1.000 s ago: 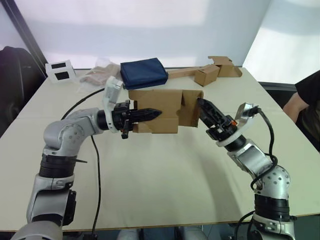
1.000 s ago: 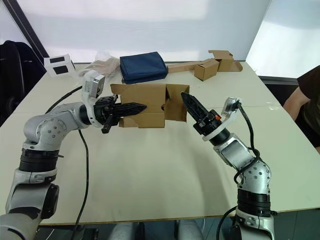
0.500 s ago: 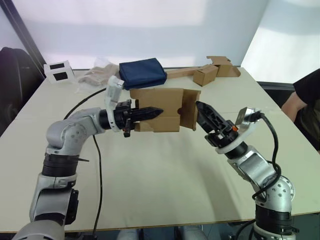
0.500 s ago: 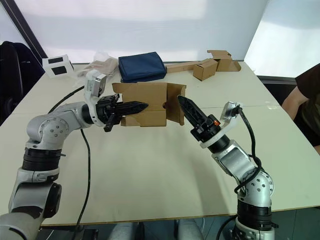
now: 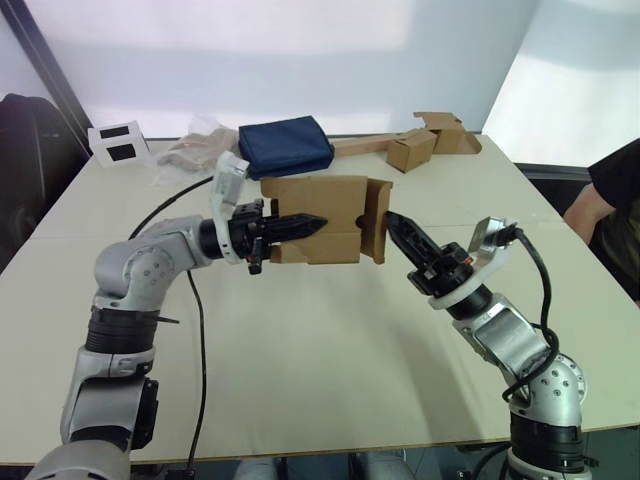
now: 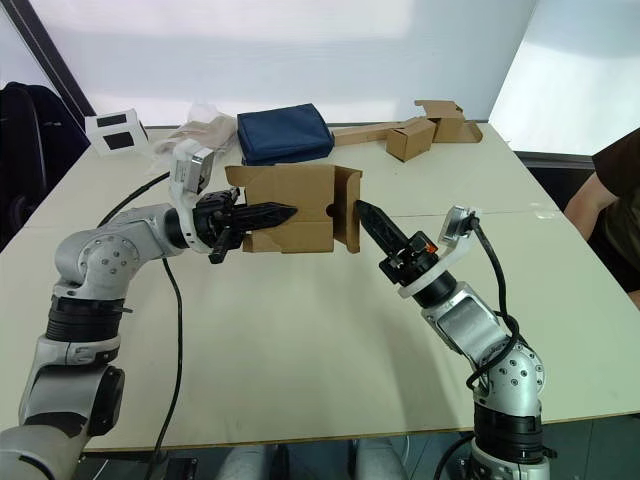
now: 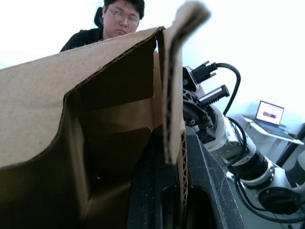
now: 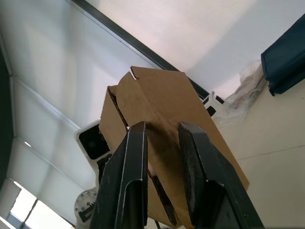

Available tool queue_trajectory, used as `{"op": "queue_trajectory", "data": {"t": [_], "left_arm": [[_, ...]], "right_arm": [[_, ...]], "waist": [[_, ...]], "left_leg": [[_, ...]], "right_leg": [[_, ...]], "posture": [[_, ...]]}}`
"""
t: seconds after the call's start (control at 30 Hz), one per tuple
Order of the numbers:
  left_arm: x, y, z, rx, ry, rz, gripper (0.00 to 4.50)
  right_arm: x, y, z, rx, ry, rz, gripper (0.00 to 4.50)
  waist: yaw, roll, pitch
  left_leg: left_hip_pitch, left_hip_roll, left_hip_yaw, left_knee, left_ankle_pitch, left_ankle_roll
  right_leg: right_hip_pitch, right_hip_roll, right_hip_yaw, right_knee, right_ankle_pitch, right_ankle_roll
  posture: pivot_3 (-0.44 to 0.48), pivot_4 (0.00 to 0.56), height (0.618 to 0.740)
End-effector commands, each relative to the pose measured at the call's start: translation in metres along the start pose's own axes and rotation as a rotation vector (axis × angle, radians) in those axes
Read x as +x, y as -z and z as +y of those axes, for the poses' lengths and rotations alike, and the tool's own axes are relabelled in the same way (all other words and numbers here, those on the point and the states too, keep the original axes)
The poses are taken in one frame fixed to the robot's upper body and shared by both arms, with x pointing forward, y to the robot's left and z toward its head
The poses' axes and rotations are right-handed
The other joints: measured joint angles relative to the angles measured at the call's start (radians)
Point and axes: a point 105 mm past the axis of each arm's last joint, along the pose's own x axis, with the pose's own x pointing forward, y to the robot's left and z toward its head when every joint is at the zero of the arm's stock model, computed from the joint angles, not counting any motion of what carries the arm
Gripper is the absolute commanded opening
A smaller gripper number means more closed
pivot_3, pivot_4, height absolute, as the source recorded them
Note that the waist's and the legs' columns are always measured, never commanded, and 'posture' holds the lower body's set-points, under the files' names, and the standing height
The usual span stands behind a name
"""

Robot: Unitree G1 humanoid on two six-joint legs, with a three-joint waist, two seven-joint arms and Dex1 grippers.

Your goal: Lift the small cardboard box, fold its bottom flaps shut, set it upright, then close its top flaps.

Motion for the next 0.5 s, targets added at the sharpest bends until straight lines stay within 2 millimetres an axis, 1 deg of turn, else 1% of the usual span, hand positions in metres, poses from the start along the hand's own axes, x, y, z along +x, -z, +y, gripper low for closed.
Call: {"op": "queue_trajectory", "data": {"t": [0.03, 0.13, 0.5], "left_arm": [[-0.0027, -0.0140, -0.0053, 0.049, 0.016, -0.037, 0.00], [-0.0028, -0.0136, -0.0053, 0.049, 0.015, -0.038, 0.00], [-0.0027, -0.0117, -0.0049, 0.047, 0.013, -0.032, 0.00]], "right_arm": [[0.0042, -0.0047, 0.0134, -0.066, -0.043, -0.004, 0.90], [0.0046, -0.0058, 0.0135, -0.113, -0.033, 0.003, 0.90], [0.0077, -0.0004, 0.0116, -0.271, -0.007, 0.051, 0.90]], "waist": [[0.000, 0.000, 0.000], [0.000, 0.000, 0.000], [0.000, 0.000, 0.000]], "left_leg": [[0.000, 0.000, 0.000, 0.000, 0.000, 0.000], [0.000, 0.000, 0.000, 0.000, 0.000, 0.000], [0.000, 0.000, 0.000, 0.000, 0.000, 0.000]], "right_leg": [[0.000, 0.000, 0.000, 0.000, 0.000, 0.000], [0.000, 0.000, 0.000, 0.000, 0.000, 0.000], [0.000, 0.000, 0.000, 0.000, 0.000, 0.000]], "posture": [[0.000, 0.150, 0.740], [0.000, 0.150, 0.740], [0.000, 0.150, 0.740]]}}
